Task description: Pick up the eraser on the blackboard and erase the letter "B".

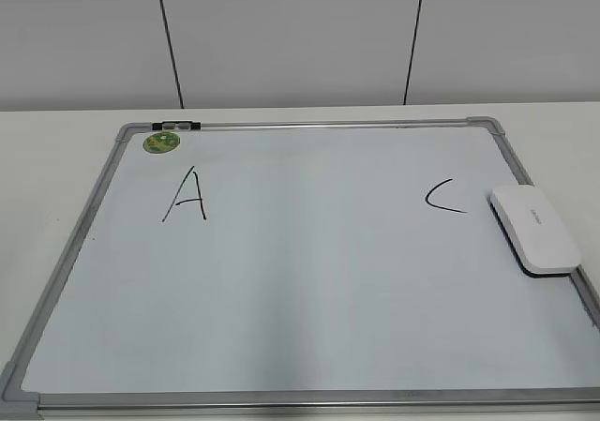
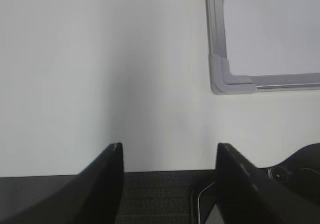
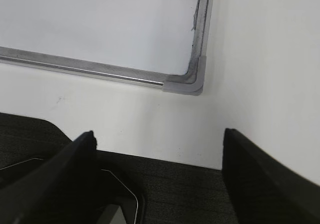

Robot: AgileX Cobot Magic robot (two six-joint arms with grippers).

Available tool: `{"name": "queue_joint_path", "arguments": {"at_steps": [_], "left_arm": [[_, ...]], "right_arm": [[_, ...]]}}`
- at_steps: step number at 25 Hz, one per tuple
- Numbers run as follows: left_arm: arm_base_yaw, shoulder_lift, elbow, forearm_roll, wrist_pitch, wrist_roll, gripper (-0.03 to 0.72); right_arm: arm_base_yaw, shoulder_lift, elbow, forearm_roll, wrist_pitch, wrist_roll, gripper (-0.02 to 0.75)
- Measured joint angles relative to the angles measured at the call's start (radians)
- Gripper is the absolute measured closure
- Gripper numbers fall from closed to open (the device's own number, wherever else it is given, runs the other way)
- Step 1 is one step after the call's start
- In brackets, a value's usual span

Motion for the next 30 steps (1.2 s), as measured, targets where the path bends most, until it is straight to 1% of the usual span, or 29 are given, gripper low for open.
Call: {"name": "queue_joint_path", "arguments": {"at_steps": [4,16,22,30], "left_arm": [[0.0,-0.036,0.013,0.0,-0.024,0.0,0.251],[0.0,-0.037,0.013,0.019,-0.037,0.0,0.251],[-0.037,-0.037,0.013,0.025,-0.037,0.0,0.251],[-0.041,-0.037,0.014,0.018,-0.037,0.0,0.251]], "right_arm": [[0.0,0.0,0.0,0.0,0.0,-0.002,0.163],[0.0,0.0,0.0,0.0,0.0,-0.002,0.163],[0.0,0.0,0.0,0.0,0.0,-0.002,0.164],[0.0,0.0,0.0,0.0,0.0,-0.002,0.163]]}}
